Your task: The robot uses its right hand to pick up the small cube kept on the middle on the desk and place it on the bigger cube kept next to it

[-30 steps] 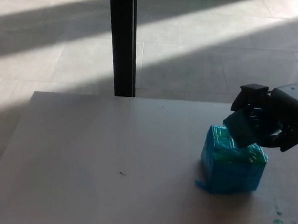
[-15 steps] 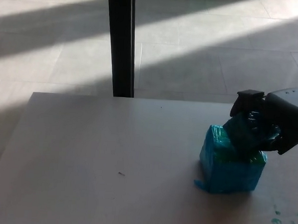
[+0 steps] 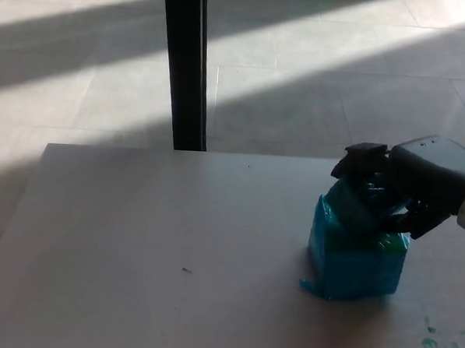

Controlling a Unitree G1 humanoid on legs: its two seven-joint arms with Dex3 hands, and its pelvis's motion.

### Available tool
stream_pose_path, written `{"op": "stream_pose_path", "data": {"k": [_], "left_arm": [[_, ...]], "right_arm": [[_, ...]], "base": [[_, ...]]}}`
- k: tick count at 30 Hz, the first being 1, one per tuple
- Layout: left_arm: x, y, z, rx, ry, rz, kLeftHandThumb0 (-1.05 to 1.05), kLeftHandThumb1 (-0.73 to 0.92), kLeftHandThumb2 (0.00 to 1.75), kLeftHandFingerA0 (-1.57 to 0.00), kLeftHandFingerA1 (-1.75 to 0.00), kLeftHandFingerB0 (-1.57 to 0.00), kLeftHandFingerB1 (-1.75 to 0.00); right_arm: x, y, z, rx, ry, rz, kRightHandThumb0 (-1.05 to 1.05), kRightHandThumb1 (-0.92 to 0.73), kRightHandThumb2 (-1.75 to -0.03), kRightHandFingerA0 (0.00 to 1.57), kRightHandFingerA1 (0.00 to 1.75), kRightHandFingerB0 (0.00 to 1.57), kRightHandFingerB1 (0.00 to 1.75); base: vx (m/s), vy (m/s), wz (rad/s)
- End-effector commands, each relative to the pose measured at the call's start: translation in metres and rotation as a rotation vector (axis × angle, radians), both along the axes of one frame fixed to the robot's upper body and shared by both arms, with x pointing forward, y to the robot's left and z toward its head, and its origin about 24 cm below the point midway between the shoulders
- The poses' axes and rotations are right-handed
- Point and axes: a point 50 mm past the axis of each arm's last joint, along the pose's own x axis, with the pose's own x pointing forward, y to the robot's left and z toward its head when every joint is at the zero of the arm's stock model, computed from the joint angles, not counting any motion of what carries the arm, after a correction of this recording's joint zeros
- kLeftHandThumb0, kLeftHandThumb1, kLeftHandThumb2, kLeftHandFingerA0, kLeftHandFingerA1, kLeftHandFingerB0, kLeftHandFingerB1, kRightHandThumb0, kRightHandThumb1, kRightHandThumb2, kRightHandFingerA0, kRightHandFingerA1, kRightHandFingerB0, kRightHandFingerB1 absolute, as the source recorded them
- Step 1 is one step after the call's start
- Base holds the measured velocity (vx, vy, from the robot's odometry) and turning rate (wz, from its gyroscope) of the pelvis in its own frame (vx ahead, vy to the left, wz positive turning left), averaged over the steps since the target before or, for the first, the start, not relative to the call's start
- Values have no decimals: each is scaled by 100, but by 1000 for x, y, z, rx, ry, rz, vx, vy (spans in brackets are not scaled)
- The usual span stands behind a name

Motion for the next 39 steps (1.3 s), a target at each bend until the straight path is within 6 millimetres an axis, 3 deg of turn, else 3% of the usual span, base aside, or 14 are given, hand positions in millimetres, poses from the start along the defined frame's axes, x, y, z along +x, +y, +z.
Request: {"op": "stream_pose_path", "data": {"k": [1, 4, 6, 9, 10, 13, 14, 18, 29, 30, 31, 36, 37, 39], "left_arm": [[-1, 7, 8, 26, -6, -6, -103, 89, 67, -39, -53, -35, -38], [0, 7, 8, 30, -2, -10, -98, 67, 111, -36, -58, -31, -49], [0, 7, 8, 29, -2, -1, -102, 89, 68, -43, -54, -38, -38], [-1, 7, 8, 33, -2, -5, -99, 67, 111, -37, -58, -32, -49], [-1, 7, 8, 33, 1, -3, -102, 89, 67, -43, -52, -38, -37], [-1, 6, 7, 24, -8, 7, -99, 66, 110, -37, -59, -33, -50], [-1, 5, 6, 19, -14, 11, -102, 88, 67, -42, -56, -38, -40], [-2, 5, 4, 22, -4, 6, -97, 66, 110, -38, -59, -32, -49], [-4, 4, 2, 24, 4, 3, -103, 89, 67, -43, -54, -37, -38], [-4, 3, 1, 21, 7, 1, -99, 66, 111, -38, -59, -32, -49], [-5, 3, 0, 7, 0, 12, -103, 88, 67, -41, -54, -37, -39], [-5, 3, 1, 5, -9, 15, -102, 88, 68, -43, -57, -37, -39], [-5, 3, 0, 6, -7, 18, -98, 66, 111, -41, -61, -33, -50], [-6, 4, 1, 11, -3, 16, -103, 88, 66, -42, -55, -36, -38]], "right_arm": [[-5, 3, -4, -146, 131, -20, -55, -53, -58, 15, 41, 1, 21], [-6, -2, -4, -240, 179, -67, -79, -47, -80, 0, 1, 0, 0], [-6, -4, -4, -296, 195, -89, -75, -39, -68, 0, 0, 0, 0], [-6, -8, -3, -350, 201, -111, -75, -44, -54, 0, 0, 0, 0], [-6, -9, -3, -356, 202, -113, -75, -44, -54, 0, 0, 0, 0], [-6, -12, -1, -373, 197, -136, -76, -43, -54, 0, 0, 0, 0], [-6, -13, 1, -383, 196, -145, -78, -44, -54, 0, 0, 0, 0], [-6, -13, 6, -412, 181, -166, -80, -42, -54, 0, 0, 0, 0], [-6, 0, 32, -232, 122, -158, -81, -41, -68, 0, 0, 0, 0], [-7, 2, 36, -212, 113, -153, -80, -42, -67, 0, 0, 0, 0], [-7, 3, 42, -179, 87, -136, -85, -47, -56, 0, 0, 0, 0], [-5, -3, 72, -72, 25, -152, -87, -52, -89, 0, 18, 0, 0], [-5, -9, 82, -50, 1, -164, -89, -49, -56, 0, 0, 0, 0], [-5, -17, 94, -21, -19, -188, -91, -52, -57, 0, 0, 0, 0]], "base": [[0, 0, 0], [0, 0, 0], [0, 0, 0], [0, 0, 0], [0, 0, 0], [0, 0, 0], [0, 0, 0], [0, 0, 0], [0, 0, 0], [0, 0, 0], [0, 0, 0], [0, 0, 0], [0, 0, 0], [0, 0, 0]]}}
